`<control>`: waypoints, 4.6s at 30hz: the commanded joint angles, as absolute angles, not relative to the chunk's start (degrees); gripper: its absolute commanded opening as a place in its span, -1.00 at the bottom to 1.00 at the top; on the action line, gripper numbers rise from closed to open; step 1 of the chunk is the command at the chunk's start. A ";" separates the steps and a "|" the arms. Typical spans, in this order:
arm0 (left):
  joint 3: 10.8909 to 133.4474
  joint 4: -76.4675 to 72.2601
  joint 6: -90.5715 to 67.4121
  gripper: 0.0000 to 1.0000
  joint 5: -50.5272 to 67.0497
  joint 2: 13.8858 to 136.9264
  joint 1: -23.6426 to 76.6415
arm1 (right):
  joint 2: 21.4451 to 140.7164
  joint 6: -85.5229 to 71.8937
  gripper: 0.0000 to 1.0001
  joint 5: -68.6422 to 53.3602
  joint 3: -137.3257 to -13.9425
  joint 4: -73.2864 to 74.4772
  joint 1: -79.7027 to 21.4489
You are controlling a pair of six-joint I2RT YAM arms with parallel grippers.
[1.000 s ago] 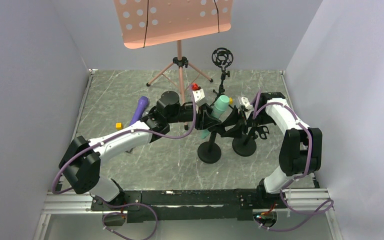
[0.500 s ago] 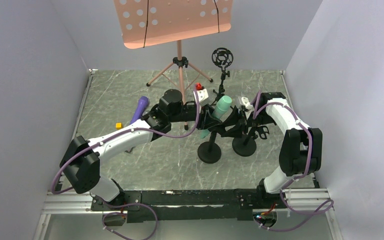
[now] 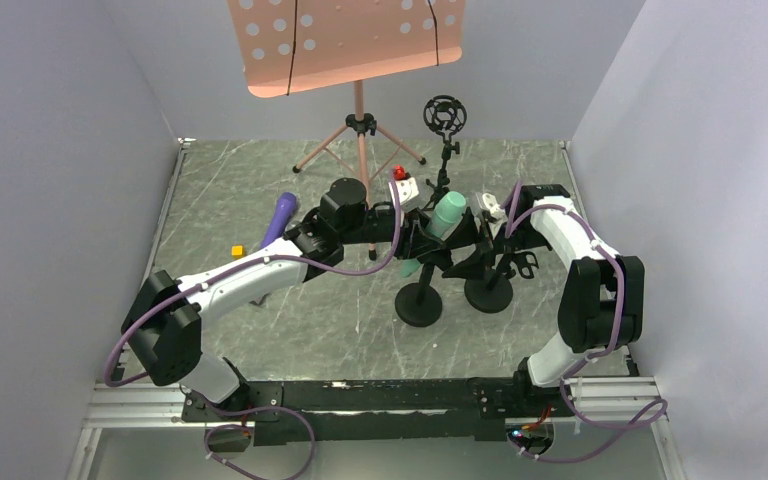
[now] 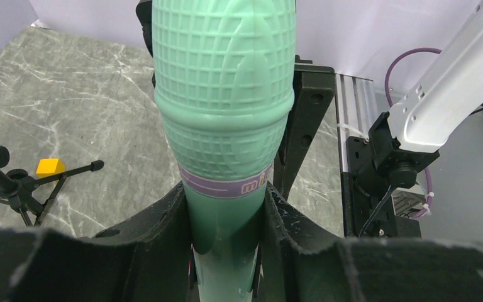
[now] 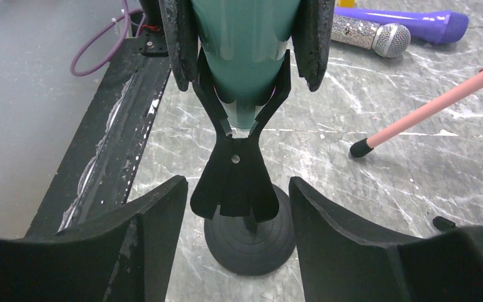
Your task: Attach the microphones to the stand
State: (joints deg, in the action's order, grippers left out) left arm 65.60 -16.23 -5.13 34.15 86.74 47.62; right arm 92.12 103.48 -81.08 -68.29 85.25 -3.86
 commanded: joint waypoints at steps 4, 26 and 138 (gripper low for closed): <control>66.71 -15.47 -4.22 -1.00 33.47 87.66 47.96 | 91.46 105.29 0.22 -82.24 -69.68 85.84 -3.97; 72.03 -9.56 -2.21 -1.00 37.88 91.19 48.07 | 90.07 102.03 -0.70 -82.12 -71.51 85.72 -4.70; 73.74 -8.51 -4.59 0.28 39.49 87.20 48.96 | 91.43 107.32 0.88 -82.27 -66.78 85.85 -3.33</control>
